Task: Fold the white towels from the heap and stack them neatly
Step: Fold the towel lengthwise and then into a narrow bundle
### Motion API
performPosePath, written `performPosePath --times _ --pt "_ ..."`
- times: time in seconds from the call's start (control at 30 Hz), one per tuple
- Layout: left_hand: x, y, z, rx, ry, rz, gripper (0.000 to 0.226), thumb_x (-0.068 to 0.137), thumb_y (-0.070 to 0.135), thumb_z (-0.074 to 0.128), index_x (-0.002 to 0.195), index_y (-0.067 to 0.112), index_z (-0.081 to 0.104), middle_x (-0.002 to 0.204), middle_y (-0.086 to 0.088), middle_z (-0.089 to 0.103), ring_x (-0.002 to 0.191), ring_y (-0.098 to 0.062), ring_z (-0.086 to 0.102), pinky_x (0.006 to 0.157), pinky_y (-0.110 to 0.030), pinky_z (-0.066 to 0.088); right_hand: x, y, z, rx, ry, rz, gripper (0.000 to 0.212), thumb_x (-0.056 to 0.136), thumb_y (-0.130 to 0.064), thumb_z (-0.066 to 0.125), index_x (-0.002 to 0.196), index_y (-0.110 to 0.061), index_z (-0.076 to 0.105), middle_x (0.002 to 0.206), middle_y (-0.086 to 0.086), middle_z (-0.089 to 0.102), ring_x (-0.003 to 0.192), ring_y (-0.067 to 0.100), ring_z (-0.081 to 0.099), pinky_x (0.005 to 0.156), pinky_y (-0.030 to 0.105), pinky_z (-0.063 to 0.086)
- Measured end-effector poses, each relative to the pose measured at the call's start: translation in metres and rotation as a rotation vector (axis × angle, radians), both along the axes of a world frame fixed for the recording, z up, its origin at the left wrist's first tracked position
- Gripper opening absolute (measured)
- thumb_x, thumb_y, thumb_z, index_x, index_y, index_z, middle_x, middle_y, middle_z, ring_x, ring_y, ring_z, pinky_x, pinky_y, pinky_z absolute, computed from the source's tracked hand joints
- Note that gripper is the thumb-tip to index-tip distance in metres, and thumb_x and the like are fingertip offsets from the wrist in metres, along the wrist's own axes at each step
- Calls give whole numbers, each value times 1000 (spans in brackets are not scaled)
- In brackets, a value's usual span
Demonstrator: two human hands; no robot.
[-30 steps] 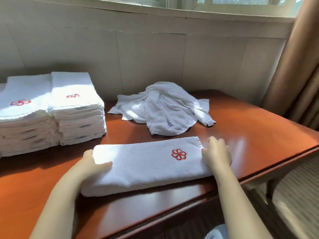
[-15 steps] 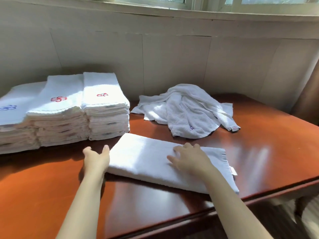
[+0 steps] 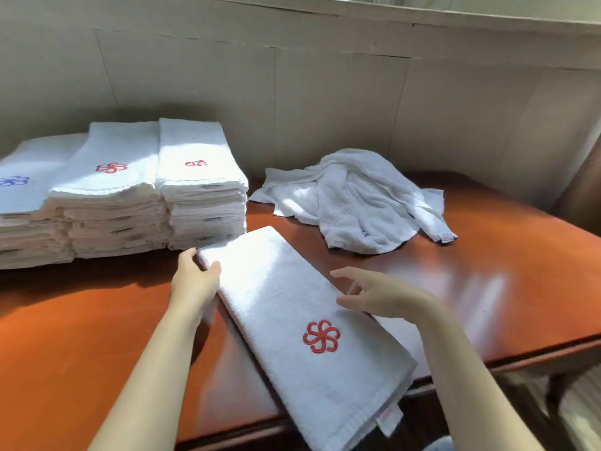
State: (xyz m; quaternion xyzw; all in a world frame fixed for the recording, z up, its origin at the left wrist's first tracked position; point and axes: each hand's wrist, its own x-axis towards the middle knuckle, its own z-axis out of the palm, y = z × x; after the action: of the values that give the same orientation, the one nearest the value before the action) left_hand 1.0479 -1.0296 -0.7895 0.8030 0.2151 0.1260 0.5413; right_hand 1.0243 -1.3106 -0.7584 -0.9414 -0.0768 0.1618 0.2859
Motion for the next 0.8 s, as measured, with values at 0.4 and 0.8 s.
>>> performPosePath --times 0.4,0.8 --pt "-31 -12 11 -117 11 -432 58 84 -9 62 135 16 51 137 -2 51 115 -18 55 99 -36 48 16 32 -11 623 247 9 56 84 -18 67 129 -43 46 131 -17 48 114 9 59 99 33 48" --pt "-34 10 23 -283 24 -442 52 89 -8 58 136 14 52 137 1 49 116 -13 53 64 -13 50 19 61 -10 727 139 6 55 81 7 64 119 -32 62 121 -10 63 105 5 65 86 20 52"
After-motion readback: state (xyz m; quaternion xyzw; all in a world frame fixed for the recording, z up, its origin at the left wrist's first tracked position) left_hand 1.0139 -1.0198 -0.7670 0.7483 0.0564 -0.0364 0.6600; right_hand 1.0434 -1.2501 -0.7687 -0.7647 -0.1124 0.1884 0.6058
